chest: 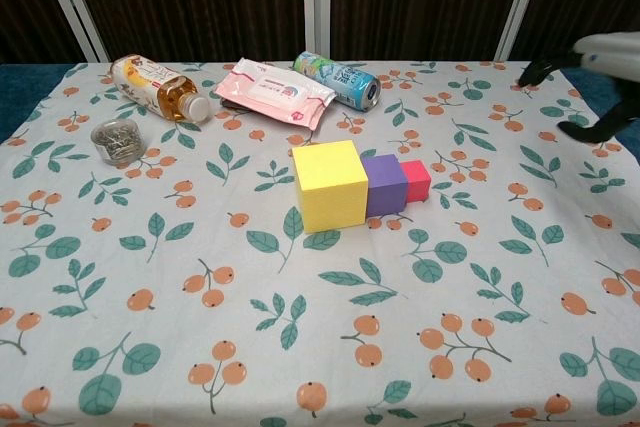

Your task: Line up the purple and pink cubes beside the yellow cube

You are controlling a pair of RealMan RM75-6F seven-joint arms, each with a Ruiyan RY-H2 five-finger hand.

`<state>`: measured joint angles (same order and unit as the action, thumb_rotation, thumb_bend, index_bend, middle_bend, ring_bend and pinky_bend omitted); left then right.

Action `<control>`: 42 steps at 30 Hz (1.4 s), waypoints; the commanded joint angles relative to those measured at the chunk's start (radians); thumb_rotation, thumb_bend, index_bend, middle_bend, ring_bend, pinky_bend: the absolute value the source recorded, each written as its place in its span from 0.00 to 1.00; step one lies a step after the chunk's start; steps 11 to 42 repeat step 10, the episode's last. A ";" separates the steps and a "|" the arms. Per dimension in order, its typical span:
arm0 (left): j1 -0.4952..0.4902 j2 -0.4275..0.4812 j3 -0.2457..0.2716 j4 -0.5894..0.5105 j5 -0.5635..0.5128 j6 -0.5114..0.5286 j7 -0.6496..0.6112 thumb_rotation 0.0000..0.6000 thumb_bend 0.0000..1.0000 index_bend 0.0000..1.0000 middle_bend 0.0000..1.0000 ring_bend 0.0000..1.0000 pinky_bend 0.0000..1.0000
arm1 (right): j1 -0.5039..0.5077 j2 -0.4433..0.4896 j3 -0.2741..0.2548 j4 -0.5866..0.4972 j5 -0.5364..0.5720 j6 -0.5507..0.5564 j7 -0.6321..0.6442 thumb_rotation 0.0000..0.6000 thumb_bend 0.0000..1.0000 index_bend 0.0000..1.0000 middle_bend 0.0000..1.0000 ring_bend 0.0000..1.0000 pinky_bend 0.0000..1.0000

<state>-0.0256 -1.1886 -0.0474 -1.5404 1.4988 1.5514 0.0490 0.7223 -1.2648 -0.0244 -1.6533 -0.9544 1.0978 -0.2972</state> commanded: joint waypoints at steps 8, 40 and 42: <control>-0.014 0.003 -0.005 -0.031 -0.010 -0.020 0.034 1.00 0.00 0.22 0.22 0.12 0.18 | -0.371 0.126 -0.111 -0.025 -0.385 0.430 0.259 1.00 0.33 0.11 0.09 0.00 0.00; -0.017 0.004 -0.006 -0.037 -0.013 -0.025 0.040 1.00 0.00 0.22 0.22 0.12 0.18 | -0.413 0.126 -0.117 -0.019 -0.414 0.469 0.278 1.00 0.33 0.11 0.08 0.00 0.00; -0.017 0.004 -0.006 -0.037 -0.013 -0.025 0.040 1.00 0.00 0.22 0.22 0.12 0.18 | -0.413 0.126 -0.117 -0.019 -0.414 0.469 0.278 1.00 0.33 0.11 0.08 0.00 0.00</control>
